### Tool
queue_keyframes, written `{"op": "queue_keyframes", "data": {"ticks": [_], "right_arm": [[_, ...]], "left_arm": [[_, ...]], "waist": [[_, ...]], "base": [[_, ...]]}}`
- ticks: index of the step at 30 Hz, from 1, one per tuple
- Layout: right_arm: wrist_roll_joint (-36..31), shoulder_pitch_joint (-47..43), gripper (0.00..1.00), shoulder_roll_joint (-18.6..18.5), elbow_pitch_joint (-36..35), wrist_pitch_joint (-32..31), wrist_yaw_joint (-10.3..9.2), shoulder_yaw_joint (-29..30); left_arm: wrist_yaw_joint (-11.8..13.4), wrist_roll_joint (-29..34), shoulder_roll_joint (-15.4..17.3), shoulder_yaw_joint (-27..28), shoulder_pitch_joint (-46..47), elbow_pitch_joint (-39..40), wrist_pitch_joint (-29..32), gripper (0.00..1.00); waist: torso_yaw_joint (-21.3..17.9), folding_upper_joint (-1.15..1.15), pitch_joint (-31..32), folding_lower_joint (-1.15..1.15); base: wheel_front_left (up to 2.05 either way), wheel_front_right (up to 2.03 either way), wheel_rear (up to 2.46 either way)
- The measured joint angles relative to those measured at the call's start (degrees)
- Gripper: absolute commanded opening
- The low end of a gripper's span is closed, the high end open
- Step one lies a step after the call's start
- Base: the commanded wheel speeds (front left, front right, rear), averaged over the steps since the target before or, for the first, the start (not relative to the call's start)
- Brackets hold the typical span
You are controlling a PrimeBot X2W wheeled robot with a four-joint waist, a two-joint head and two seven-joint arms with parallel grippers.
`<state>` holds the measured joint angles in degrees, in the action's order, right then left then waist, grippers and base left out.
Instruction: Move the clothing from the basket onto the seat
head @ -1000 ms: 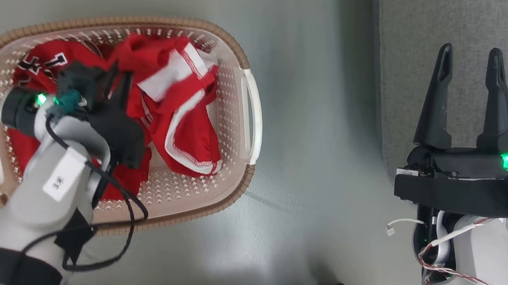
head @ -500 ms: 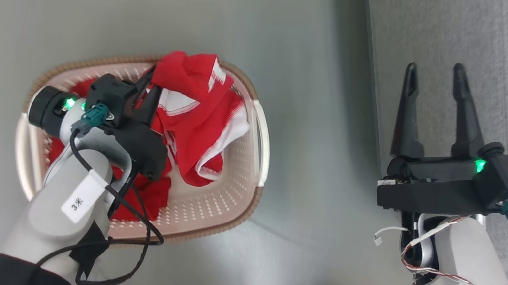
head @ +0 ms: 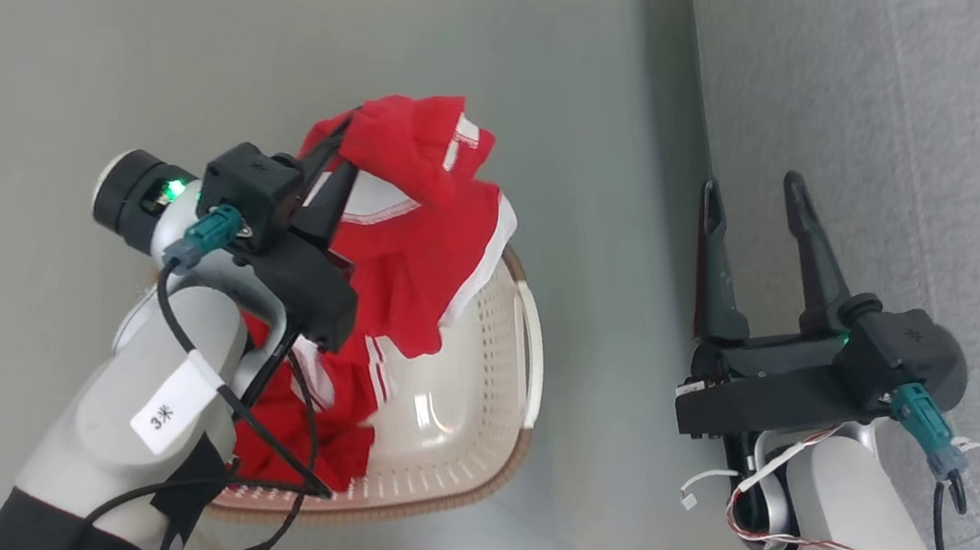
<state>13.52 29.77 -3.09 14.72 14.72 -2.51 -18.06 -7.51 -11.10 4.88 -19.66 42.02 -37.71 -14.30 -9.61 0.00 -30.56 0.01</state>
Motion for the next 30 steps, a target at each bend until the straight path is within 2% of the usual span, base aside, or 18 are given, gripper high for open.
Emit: {"op": "queue_keyframes", "data": {"ticks": [11,19,26,30], "right_arm": [[1.3,-3.9,1.00,0.0,5.2,0.0,0.02,-0.5],[1.7,-4.7,1.00,-0.1,8.7,0.0,2.40,-3.4],[2.8,-4.8,1.00,-0.1,12.1,0.0,5.67,-9.1],[4.2,-4.9,1.00,-0.1,13.3,0.0,6.24,-11.2]], "left_arm": [[0.0,-3.9,0.8,-3.6,0.0,3.3,0.0,0.00],[0.0,-6.6,1.5,-6.8,-0.1,3.5,0.0,0.00],[0.0,-9.1,1.2,-9.1,-1.0,3.4,0.6,0.00],[0.0,-10.5,0.8,-10.3,-2.7,3.4,1.1,0.00]], "waist": [[1.9,0.00,9.5,0.01],[2.8,0.00,16.4,0.00],[3.2,0.00,22.5,0.01],[3.3,0.00,25.1,0.00]], "base": [[0.00,0.00,0.00],[0.00,0.00,0.00],[0.00,0.00,0.00],[0.00,0.00,0.00]]}}
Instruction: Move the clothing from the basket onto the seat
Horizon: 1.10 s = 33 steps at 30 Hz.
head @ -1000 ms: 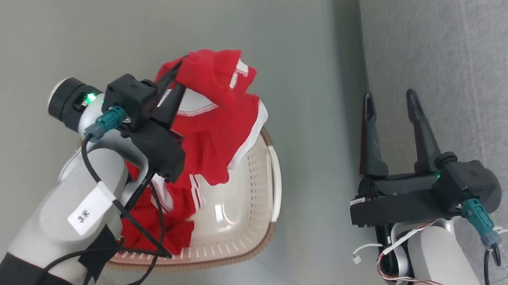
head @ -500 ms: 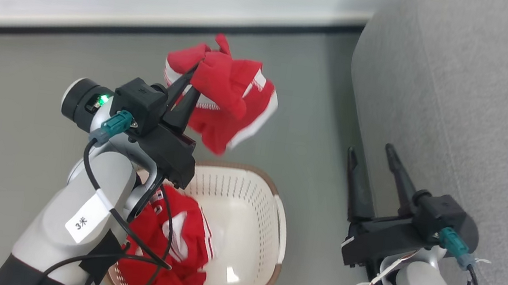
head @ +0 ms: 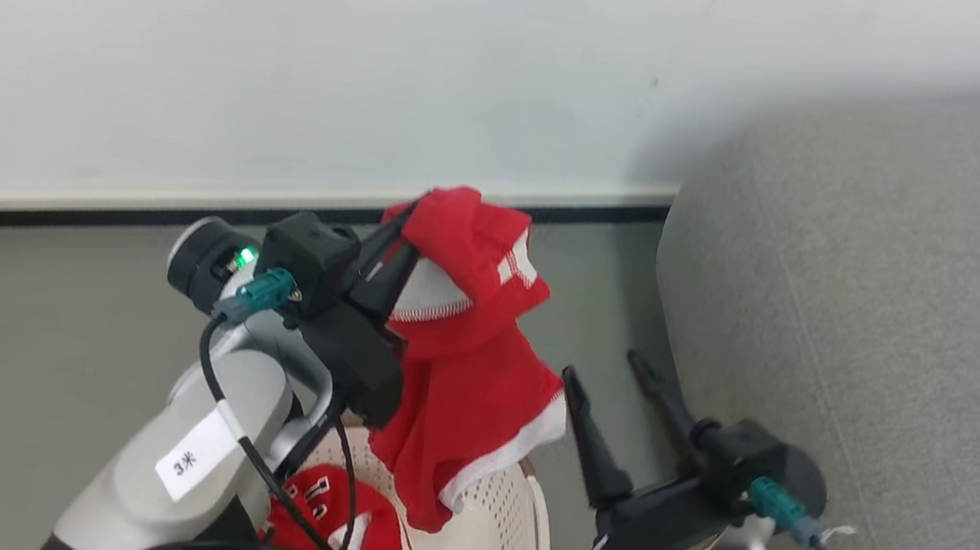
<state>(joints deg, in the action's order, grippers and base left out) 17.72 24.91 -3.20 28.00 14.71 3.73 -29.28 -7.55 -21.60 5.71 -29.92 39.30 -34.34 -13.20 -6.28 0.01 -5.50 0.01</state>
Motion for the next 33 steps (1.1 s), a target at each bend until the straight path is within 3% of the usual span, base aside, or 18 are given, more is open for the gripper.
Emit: {"op": "queue_keyframes", "data": {"ticks": [11,24,27,33], "right_arm": [[3.5,-2.3,1.00,0.0,0.9,0.0,1.10,-7.1],[6.5,3.8,1.00,-0.2,6.1,0.0,1.27,-19.2],[6.7,5.1,1.00,-0.2,7.4,0.0,0.67,-22.4],[7.8,7.8,1.00,-0.2,10.6,0.0,-2.77,-25.2]], "left_arm": [[0.0,-2.5,-0.6,-0.7,-3.4,2.9,3.1,0.00],[1.6,-2.6,-1.8,-1.8,-3.4,5.3,8.0,0.00],[2.1,-2.6,-1.9,-2.2,-3.4,6.0,8.9,0.00],[2.5,-3.0,-2.0,-2.6,-3.4,7.9,10.7,0.00]], "waist": [[0.5,0.00,7.5,0.00],[2.2,-0.01,9.4,-0.01],[2.6,-0.01,9.5,-0.01],[3.4,-0.01,9.7,-0.01]], "base": [[0.00,0.00,0.00],[0.00,0.00,0.00],[0.00,0.00,0.00],[0.00,0.00,0.00]]}}
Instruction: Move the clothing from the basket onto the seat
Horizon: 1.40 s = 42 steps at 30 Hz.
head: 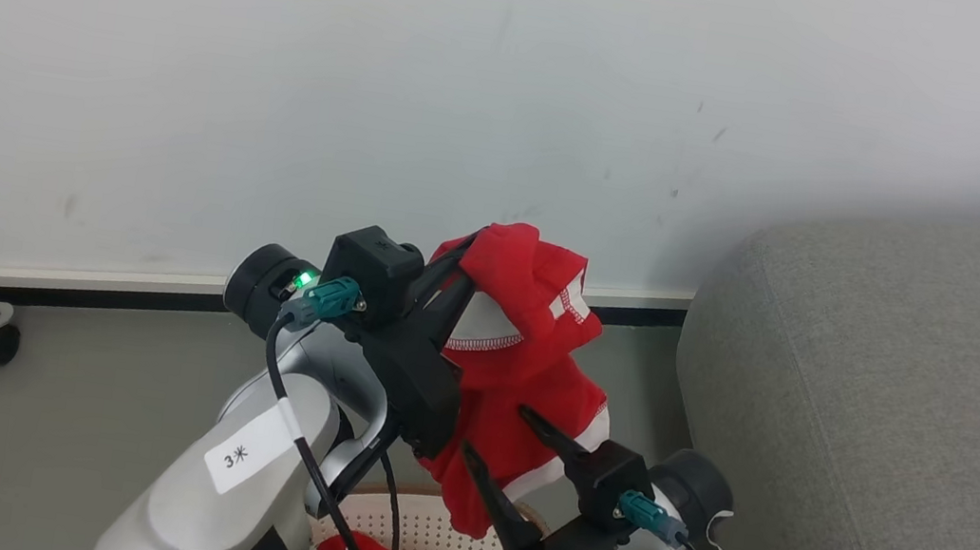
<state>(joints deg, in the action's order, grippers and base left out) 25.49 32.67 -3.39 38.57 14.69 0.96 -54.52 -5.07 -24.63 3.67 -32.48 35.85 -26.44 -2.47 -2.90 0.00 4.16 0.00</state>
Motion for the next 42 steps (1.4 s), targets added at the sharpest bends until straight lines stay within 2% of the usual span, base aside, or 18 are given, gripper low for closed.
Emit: {"op": "queue_keyframes", "data": {"ticks": [11,14,15,16,17,21,24,25,26,27,28,29,30,31,32,38,42], "right_arm": [[3.4,5.0,1.00,-0.1,4.7,-0.1,-4.09,-2.8],[4.9,5.7,1.00,0.0,5.3,-0.1,-4.48,-4.0],[5.3,5.7,0.69,-0.1,5.4,-0.1,-4.49,-4.3],[5.7,5.7,0.14,-0.1,5.5,-0.1,-4.50,-4.6],[6.1,5.8,0.00,0.0,5.8,-0.1,-4.50,-4.7],[7.1,5.9,0.00,0.0,6.7,-0.1,-4.49,-4.8],[7.9,6.6,0.00,0.0,7.0,-0.1,-4.47,-4.8],[8.1,6.8,0.00,0.0,7.2,0.0,-4.46,-4.6],[8.4,6.9,0.00,0.0,7.3,0.0,-4.41,-4.4],[8.7,6.9,0.00,0.0,7.6,0.0,-4.41,-4.2],[9.1,6.9,0.00,0.0,7.8,0.0,-4.41,-3.9],[9.3,6.9,0.00,0.0,7.8,0.0,-4.39,-3.5],[9.8,6.9,0.00,0.0,7.8,0.0,-4.39,-3.2],[10.1,7.0,0.00,0.0,7.7,0.0,-4.38,-2.8],[10.3,7.1,0.00,0.0,7.7,0.0,-4.26,-2.2],[10.5,8.7,0.00,-0.2,7.8,0.0,-4.23,1.6],[10.5,9.0,0.00,-2.0,7.0,0.0,-4.48,3.9]], "left_arm": [[0.5,-0.5,-0.2,-1.1,0.0,3.4,2.3,0.00],[0.5,-0.9,-0.3,-1.5,-0.1,4.7,3.0,0.00],[0.5,-0.9,-0.3,-1.5,-0.2,4.9,3.0,0.00],[0.5,-1.0,-0.3,-1.5,-0.2,5.2,3.3,0.00],[0.5,-1.1,-0.3,-1.5,-0.4,5.4,3.4,0.00],[0.6,-2.6,0.0,-0.4,-2.0,5.5,3.4,0.00],[1.7,-3.2,1.3,1.4,-3.0,5.3,3.3,0.00],[1.8,-3.3,1.7,2.0,-3.4,5.1,3.3,0.14],[2.0,-3.5,2.2,2.3,-3.7,4.9,3.3,0.23],[2.1,-3.7,2.5,2.7,-3.9,4.6,3.3,0.28],[2.1,-4.0,2.7,3.0,-4.3,4.4,2.8,0.45],[2.1,-4.2,2.8,3.3,-4.8,4.3,2.8,0.51],[2.1,-4.3,3.0,3.5,-5.2,4.1,2.7,0.67],[2.1,-4.5,3.1,3.8,-5.7,3.9,2.4,0.97],[2.1,-4.6,3.3,4.1,-6.0,3.6,2.1,1.00],[2.0,-6.3,3.7,5.1,-8.7,3.5,-0.5,1.00],[1.3,-6.7,3.8,5.1,-11.1,4.0,-2.3,1.00]], "waist": [[0.5,0.00,-0.1,0.00],[0.7,0.00,-0.2,0.00],[0.7,0.00,-0.3,0.00],[0.8,0.00,-0.3,0.00],[0.8,0.00,-0.3,0.00],[0.8,0.00,-0.5,0.00],[0.2,0.00,-0.7,0.00],[0.0,0.00,-0.8,0.00],[-0.2,0.00,-0.9,0.00],[-0.5,0.00,-1.0,0.00],[-0.7,0.00,-1.0,0.00],[-1.0,0.00,-1.1,0.00],[-1.3,0.00,-1.2,0.00],[-1.6,0.00,-1.2,0.00],[-2.0,0.00,-1.3,0.00],[-4.3,0.00,-1.7,0.00],[-6.1,0.00,-1.8,0.00]], "base": [[0.00,0.00,0.00],[0.00,0.00,0.00],[0.00,0.00,0.00],[0.00,0.00,0.00],[0.00,0.00,0.00],[0.00,0.00,0.00],[0.00,0.00,0.00],[0.00,0.00,0.00],[0.00,0.00,0.00],[0.00,0.00,0.00],[0.00,0.00,0.00],[0.00,0.00,0.00],[0.00,0.00,0.00],[0.00,0.00,0.00],[0.00,0.00,0.00],[0.00,0.00,0.00],[0.00,0.00,0.00]]}}
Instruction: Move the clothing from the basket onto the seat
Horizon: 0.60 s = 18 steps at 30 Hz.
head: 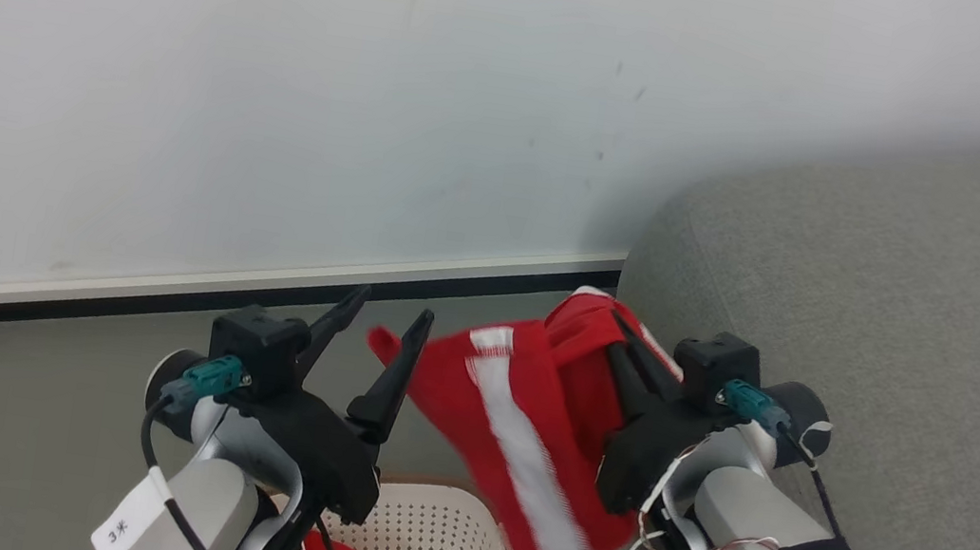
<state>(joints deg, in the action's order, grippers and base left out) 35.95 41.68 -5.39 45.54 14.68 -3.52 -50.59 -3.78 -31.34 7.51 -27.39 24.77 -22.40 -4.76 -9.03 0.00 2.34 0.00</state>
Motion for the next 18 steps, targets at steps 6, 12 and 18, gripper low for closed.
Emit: {"op": "queue_keyframes", "data": {"ticks": [6,12,18], "right_arm": [[-0.3,-0.1,0.00,-2.7,-1.9,0.0,-0.62,2.3],[-1.2,-1.6,0.00,-6.2,-5.3,0.0,-2.03,5.1],[-2.9,-4.8,0.00,-9.8,-9.3,0.0,-2.98,8.0]], "left_arm": [[-0.8,-0.3,0.1,-1.2,-2.9,1.2,-1.7,1.00],[-1.8,-0.2,0.0,-3.4,-5.8,2.5,-3.0,1.00],[-1.8,0.2,-0.4,-5.0,-6.7,3.2,-4.5,1.00]], "waist": [[-2.7,0.00,-0.2,0.00],[-6.6,0.00,-0.4,0.00],[-11.2,0.00,-0.7,0.00]], "base": [[0.00,0.00,0.00],[0.00,0.00,0.00],[0.00,0.00,0.00]]}}
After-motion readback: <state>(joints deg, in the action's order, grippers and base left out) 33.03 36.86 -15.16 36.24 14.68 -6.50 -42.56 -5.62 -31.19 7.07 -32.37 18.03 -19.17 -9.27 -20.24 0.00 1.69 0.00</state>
